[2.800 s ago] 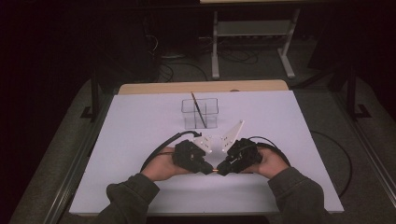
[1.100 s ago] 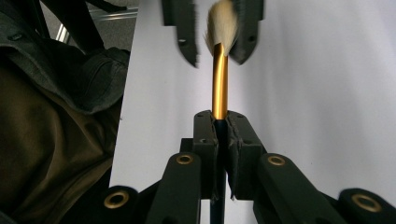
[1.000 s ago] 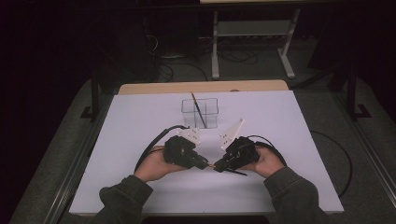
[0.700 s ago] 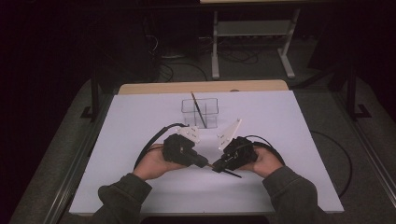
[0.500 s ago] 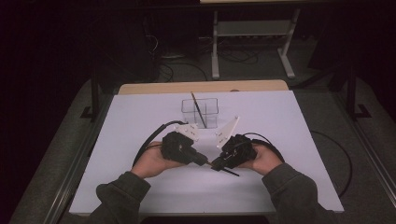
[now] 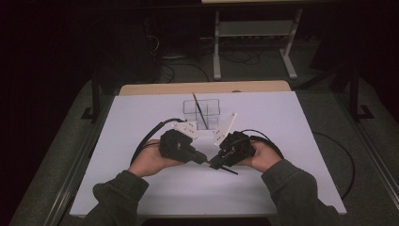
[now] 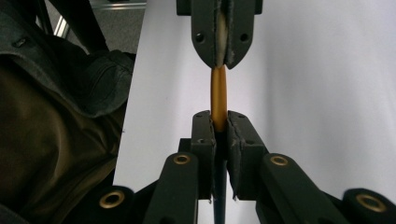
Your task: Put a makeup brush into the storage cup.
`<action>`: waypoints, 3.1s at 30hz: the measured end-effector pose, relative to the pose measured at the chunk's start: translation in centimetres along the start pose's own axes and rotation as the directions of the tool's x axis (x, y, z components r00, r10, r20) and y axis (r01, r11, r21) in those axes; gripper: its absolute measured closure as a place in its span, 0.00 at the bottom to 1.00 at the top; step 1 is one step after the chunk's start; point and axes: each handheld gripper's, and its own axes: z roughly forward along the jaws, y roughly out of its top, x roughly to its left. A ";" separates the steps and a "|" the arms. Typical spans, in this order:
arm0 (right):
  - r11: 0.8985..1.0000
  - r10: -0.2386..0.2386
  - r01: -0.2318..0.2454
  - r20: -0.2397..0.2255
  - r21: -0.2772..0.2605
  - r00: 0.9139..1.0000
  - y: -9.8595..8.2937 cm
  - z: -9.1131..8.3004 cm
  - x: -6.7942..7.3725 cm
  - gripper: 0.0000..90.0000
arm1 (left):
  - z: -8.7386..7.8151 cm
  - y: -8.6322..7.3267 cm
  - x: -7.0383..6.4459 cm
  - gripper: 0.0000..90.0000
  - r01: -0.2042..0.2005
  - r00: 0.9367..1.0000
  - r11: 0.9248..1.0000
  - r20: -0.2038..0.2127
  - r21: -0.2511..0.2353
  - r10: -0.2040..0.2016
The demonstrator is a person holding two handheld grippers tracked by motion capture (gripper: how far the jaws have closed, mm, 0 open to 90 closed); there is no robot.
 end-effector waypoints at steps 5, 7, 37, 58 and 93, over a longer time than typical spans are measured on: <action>1.000 0.007 -0.007 -0.016 0.004 1.000 0.1 0.0 -0.2 0.92 | -0.4 -0.3 0.0 0.82 0.015 1.000 1.000 -0.021 -0.021 -0.015; 1.000 0.007 -0.007 -0.021 0.000 1.000 0.0 -0.1 -0.6 0.92 | -0.9 -0.7 0.1 0.78 0.020 0.999 0.999 -0.026 -0.040 -0.022; 0.986 0.134 -0.126 0.070 -0.107 0.989 0.2 -4.7 -6.3 0.92 | -1.8 -7.5 -0.3 0.63 0.127 0.980 0.983 -0.137 -0.129 -0.145; 0.978 0.166 -0.151 0.100 -0.142 0.981 1.2 -6.2 -9.1 0.92 | -1.5 -10.6 -0.6 0.54 0.138 0.962 0.983 -0.221 -0.120 -0.162; 0.973 0.200 -0.177 0.164 -0.150 0.966 5.6 -6.7 -14.6 0.92 | -1.4 -11.5 -0.5 0.50 0.145 0.959 0.981 -0.225 -0.130 -0.172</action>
